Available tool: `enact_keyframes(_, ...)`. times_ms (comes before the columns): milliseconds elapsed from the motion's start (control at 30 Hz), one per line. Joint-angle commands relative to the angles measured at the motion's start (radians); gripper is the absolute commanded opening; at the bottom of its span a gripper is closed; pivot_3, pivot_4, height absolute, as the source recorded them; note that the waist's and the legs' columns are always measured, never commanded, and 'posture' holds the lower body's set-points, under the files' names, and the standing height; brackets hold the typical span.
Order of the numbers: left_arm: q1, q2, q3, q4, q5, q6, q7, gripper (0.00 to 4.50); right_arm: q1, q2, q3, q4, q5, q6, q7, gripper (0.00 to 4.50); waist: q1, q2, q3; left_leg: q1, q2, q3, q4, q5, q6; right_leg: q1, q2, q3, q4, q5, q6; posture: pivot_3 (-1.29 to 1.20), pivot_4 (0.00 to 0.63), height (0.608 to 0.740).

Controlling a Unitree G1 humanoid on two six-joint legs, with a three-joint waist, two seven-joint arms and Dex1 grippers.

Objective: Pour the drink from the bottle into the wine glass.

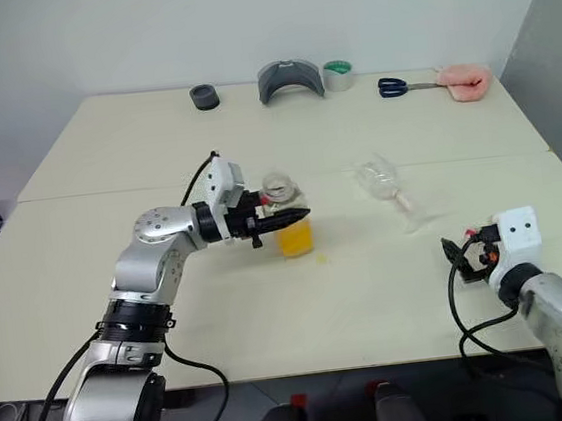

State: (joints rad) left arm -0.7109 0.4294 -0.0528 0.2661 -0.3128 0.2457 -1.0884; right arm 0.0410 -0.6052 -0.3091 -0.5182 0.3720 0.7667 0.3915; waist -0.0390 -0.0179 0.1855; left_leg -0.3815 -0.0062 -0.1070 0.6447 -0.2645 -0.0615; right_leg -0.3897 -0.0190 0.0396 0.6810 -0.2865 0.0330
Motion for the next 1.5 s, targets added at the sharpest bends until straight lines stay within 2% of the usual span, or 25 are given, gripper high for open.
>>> enact_keyframes(33, -0.007, 0.021, 0.071, -0.059, -0.028, 0.003, 0.058, 1.71, 0.007, -0.098, 0.044, -0.046, -0.039, -0.068, 0.093, 4.5, 0.0, 0.0, 0.0, 0.0, 0.0, 0.0, 0.0, 0.0, 0.0, 0.0, 0.0, -0.001, 0.0, 0.0, 0.0, 0.0, 0.15, 0.74)
enact_keyframes(300, -0.017, 0.067, 0.156, 0.001, 0.017, -0.039, 0.193, 1.71, 0.007, -0.321, 0.181, -0.009, -0.266, -0.24, 0.168, 4.5, 0.001, 0.0, 0.0, 0.0, 0.0, 0.0, 0.0, 0.0, 0.0, 0.0, 0.0, -0.001, 0.0, 0.0, 0.0, 0.0, 0.15, 0.74)
enact_keyframes(367, -0.017, 0.083, 0.167, 0.017, 0.027, -0.051, 0.219, 1.71, -0.035, -0.277, 0.155, -0.026, -0.189, -0.202, 0.181, 4.5, 0.001, -0.002, 0.001, 0.0, 0.0, 0.0, 0.0, 0.0, 0.0, 0.0, 0.0, -0.001, 0.0, 0.0, 0.0, 0.0, 0.15, 0.74)
enact_keyframes(533, -0.044, 0.106, 0.201, 0.092, 0.031, -0.065, 0.276, 1.71, -0.212, -0.107, 0.098, -0.119, 0.122, -0.039, 0.202, 4.5, 0.0, -0.002, 0.001, 0.0, 0.001, -0.001, 0.001, 0.0, 0.0, 0.0, 0.0, -0.001, 0.001, 0.0, 0.0, 0.0, 0.15, 0.74)
enact_keyframes(667, -0.1, 0.122, 0.254, 0.228, 0.042, -0.098, 0.372, 1.71, -0.376, -0.012, 0.209, -0.147, 0.248, 0.068, 0.192, 4.5, 0.0, -0.002, 0.001, -0.001, 0.001, -0.002, 0.001, 0.0, 0.0, 0.0, 0.0, -0.002, 0.0, 0.0, 0.0, 0.0, 0.15, 0.74)
enact_keyframes(900, -0.158, 0.145, 0.292, 0.407, 0.065, -0.159, 0.47, 1.71, -0.56, 0.118, 0.451, -0.025, 0.19, 0.047, 0.208, 4.5, 0.005, -0.002, 0.001, -0.001, -0.001, -0.002, 0.001, 0.0, 0.0, -0.001, -0.002, -0.002, 0.0, 0.0, 0.0, 0.0, 0.15, 0.74)
enact_keyframes(1033, -0.161, 0.151, 0.295, 0.459, 0.076, -0.181, 0.498, 1.71, -0.648, 0.199, 0.572, 0.102, 0.104, -0.021, 0.226, 4.5, 0.004, -0.002, 0.001, -0.001, 0.0, -0.002, 0.001, 0.0, 0.0, -0.001, -0.001, -0.003, 0.001, 0.0, 0.0, 0.0, 0.15, 0.74)
enact_keyframes(1200, -0.163, 0.159, 0.297, 0.498, 0.091, -0.186, 0.535, 1.71, -0.711, 0.263, 0.626, 0.207, 0.043, -0.076, 0.242, 4.5, 0.004, -0.002, 0.001, -0.003, 0.0, -0.002, 0.001, 0.0, -0.001, -0.003, -0.002, -0.003, 0.001, 0.0, 0.0, 0.0, 0.15, 0.74)
enact_keyframes(1500, -0.167, 0.158, 0.305, 0.587, 0.092, -0.229, 0.545, 1.71, -0.748, 0.322, 0.644, 0.275, -0.029, -0.133, 0.254, 4.5, 0.003, -0.003, 0.001, -0.004, 0.0, -0.002, 0.001, 0.0, -0.001, -0.006, -0.001, -0.003, 0.002, 0.001, -0.001, 0.0, 0.15, 0.74)
